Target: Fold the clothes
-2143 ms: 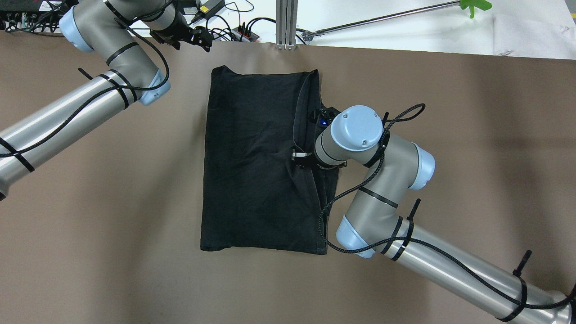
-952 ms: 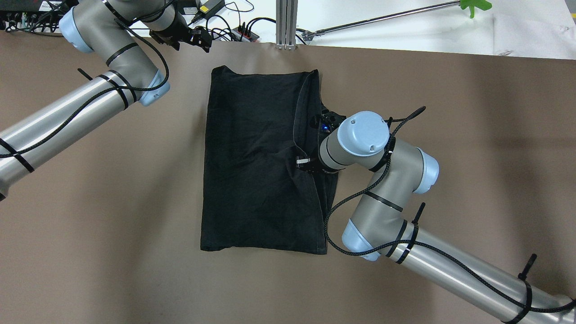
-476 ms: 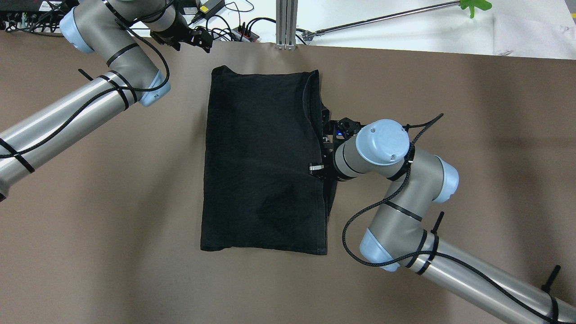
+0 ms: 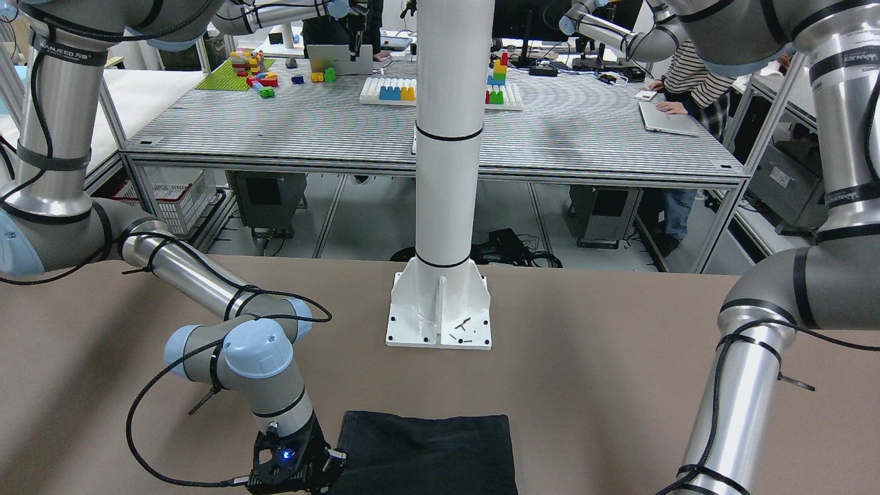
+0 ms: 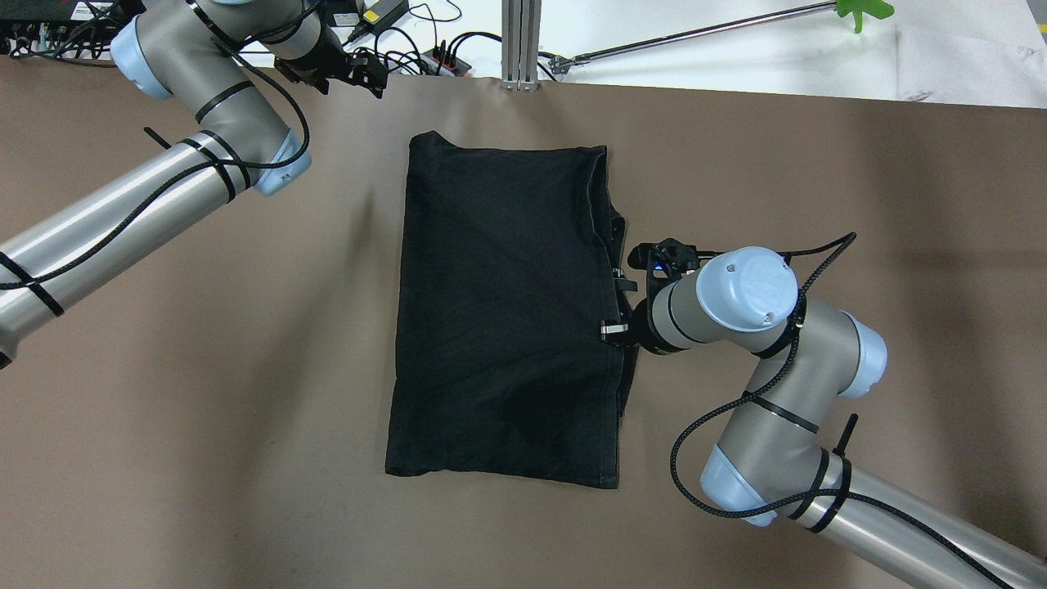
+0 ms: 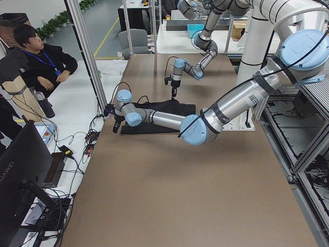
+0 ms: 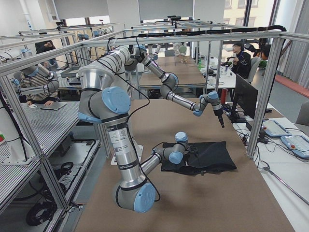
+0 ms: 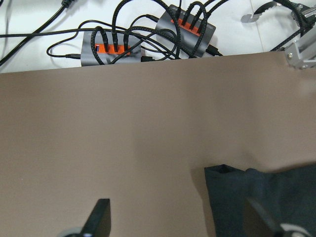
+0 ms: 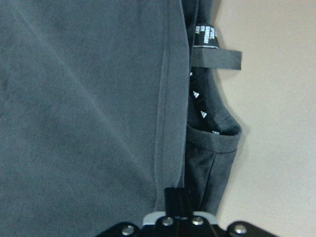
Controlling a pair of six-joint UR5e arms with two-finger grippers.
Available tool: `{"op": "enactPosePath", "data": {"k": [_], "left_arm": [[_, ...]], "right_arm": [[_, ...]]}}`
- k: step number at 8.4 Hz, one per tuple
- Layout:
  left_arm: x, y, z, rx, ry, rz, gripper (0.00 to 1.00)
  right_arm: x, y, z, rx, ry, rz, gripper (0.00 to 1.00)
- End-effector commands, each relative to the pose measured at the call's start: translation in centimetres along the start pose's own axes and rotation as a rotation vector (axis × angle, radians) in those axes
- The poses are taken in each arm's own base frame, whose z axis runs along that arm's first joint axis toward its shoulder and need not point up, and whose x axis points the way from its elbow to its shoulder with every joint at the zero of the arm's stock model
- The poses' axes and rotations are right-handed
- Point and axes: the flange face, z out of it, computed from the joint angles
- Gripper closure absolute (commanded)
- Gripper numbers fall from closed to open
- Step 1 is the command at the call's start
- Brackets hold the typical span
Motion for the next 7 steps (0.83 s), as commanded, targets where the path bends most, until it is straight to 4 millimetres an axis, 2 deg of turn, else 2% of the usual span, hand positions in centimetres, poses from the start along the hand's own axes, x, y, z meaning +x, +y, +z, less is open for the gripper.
{"op": "enactPosePath", "data": {"k": [1, 2, 4, 6, 7], "left_arm": [[0.0, 0.3, -0.2, 0.003, 0.007, 0.002, 0.06], [0.1, 0.4, -0.5, 0.004, 0.013, 0.004, 0.06], [0.0, 0.5, -0.5, 0.005, 0.015, 0.003, 0.06], [-0.2, 0.9, -0.6, 0.008, 0.017, 0.004, 0.06], [-0.3, 1.0, -0.6, 0.008, 0.017, 0.004, 0.06]], "right_arm": [[-1.5, -1.1, -1.3, 0.021, -0.027, 0.002, 0.17], [-1.9, -1.7, -1.8, 0.032, -0.032, 0.027, 0.11], [-0.9, -0.9, -1.9, 0.025, -0.037, 0.282, 0.12], [0.5, 2.6, -3.2, 0.016, -0.045, 0.487, 0.12], [-0.2, 5.1, -2.5, 0.043, -0.039, 0.562, 0.13]]}}
